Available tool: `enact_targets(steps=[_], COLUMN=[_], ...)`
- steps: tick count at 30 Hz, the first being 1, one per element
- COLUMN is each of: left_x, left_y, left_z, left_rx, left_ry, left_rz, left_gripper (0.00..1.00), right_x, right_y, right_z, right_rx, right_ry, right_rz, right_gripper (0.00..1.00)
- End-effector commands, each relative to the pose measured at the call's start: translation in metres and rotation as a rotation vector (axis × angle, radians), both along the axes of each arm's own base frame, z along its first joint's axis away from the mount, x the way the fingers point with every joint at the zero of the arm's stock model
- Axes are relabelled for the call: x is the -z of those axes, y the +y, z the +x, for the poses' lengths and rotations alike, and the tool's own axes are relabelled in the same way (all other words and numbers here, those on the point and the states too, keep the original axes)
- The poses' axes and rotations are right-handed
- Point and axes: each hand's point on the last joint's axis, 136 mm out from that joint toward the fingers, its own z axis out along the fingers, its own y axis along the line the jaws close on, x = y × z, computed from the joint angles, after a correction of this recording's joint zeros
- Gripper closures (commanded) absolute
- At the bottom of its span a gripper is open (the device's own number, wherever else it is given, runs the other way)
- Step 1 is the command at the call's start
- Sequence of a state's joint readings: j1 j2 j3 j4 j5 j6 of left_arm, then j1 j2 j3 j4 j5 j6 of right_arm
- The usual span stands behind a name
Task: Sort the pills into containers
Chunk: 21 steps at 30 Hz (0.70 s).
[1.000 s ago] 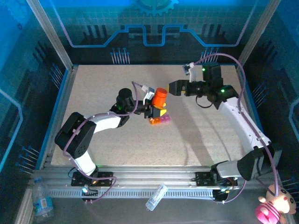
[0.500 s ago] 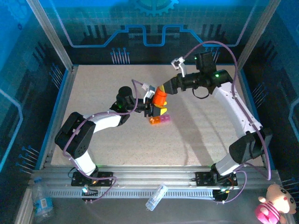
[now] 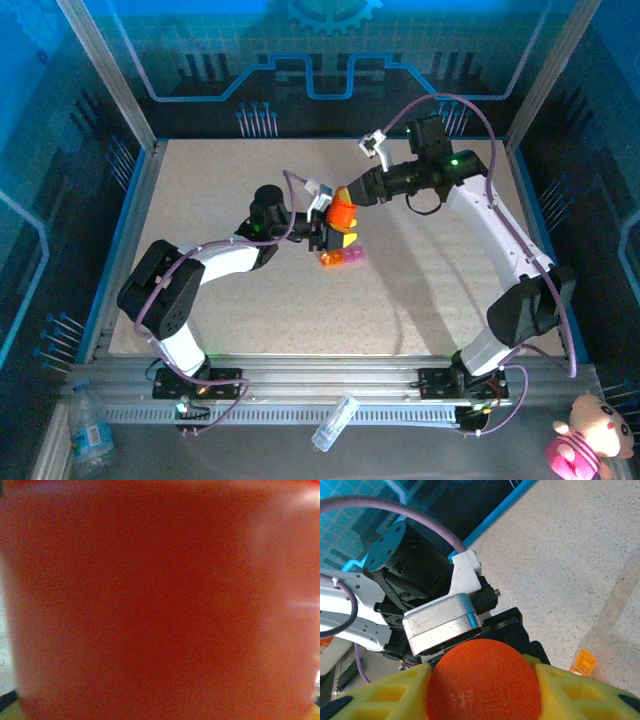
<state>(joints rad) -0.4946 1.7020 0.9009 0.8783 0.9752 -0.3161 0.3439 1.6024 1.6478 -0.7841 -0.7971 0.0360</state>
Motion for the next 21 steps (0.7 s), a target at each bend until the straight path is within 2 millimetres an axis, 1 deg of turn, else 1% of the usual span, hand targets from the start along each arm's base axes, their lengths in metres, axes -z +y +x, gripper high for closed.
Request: enact_targets(steps=[1, 5, 12, 18, 21], left_x=[-0.023, -0.023, -0.026, -0.028, -0.029], left_y=[-0.001, 0.0, 0.002, 0.002, 0.002], left_z=[-0.004, -0.002, 0.0, 0.002, 0.003], left_rx=[0.028, 0.018, 0.009, 0.004, -0.004], left_ry=[-0.078, -0.081, -0.085, -0.091, -0.097], left_rz=[-0.038, -0.043, -0.054, -0.06, -0.066], left_gripper=[1.0, 1.0, 1.0, 1.0, 1.0], right_x=[0.013, 0.021, 0.038, 0.052, 0.061], right_y=[0.0, -0.009, -0.03, -0.035, -0.036], right_z=[-0.006, -0.007, -0.007, -0.011, -0.01], right_rx=[-0.012, 0.016, 0.088, 0.133, 0.189], right_ry=[0.046, 0.062, 0.113, 0.168, 0.21], right_rz=[-0.005, -0.01, -0.017, -0.033, -0.045], right_gripper=[0.55, 0.57, 0.59, 0.6, 0.61])
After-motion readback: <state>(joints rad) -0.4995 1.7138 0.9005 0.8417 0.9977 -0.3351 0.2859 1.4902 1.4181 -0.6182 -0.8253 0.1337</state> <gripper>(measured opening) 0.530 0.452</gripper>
